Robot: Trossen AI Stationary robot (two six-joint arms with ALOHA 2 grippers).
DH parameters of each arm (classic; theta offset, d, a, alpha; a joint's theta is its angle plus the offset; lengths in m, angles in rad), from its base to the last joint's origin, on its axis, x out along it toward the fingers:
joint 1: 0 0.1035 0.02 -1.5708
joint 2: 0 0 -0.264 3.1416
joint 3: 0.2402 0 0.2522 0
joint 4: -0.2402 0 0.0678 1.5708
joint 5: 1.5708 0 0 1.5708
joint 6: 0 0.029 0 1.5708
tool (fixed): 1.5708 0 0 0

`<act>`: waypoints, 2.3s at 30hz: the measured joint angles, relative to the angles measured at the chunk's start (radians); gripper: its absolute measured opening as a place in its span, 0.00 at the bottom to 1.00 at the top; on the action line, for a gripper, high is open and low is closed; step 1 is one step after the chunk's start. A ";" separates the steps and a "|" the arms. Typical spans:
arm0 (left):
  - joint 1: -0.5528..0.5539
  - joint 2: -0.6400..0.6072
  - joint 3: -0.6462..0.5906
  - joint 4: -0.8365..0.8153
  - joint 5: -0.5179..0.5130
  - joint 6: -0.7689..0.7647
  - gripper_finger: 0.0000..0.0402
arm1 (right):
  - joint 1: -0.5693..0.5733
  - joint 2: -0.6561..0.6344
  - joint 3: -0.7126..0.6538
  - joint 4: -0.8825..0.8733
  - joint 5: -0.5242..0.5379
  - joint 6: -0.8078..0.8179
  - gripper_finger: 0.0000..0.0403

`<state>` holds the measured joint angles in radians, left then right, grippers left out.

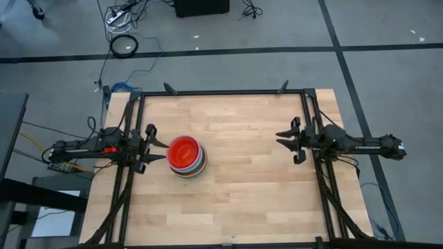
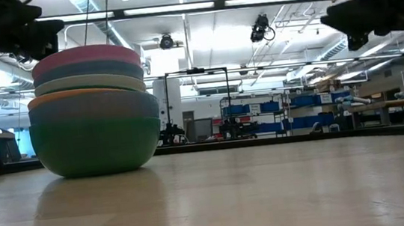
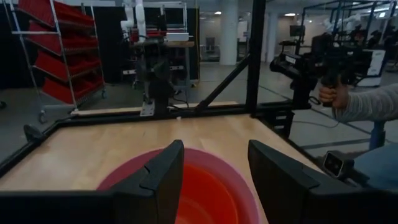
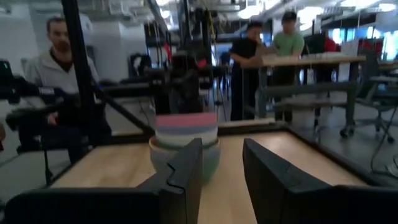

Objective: Nest bowls inside each other
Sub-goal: Return to Home Position

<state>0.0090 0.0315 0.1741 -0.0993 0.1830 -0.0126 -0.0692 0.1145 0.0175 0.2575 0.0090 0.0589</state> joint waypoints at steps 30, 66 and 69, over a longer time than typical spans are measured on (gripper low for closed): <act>0.000 0.000 0.000 -0.016 -0.036 0.041 0.47 | 0.000 -0.004 0.000 -0.164 0.025 -0.053 0.26; 0.000 0.000 0.000 -0.015 -0.036 0.034 0.47 | 0.000 -0.004 0.000 -0.162 0.025 -0.054 0.26; 0.000 0.000 0.000 -0.015 -0.036 0.034 0.47 | 0.000 -0.004 0.000 -0.162 0.025 -0.054 0.26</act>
<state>0.0093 0.0315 0.1745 -0.1146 0.1467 0.0212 -0.0689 0.1101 0.0175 0.0956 0.0338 0.0048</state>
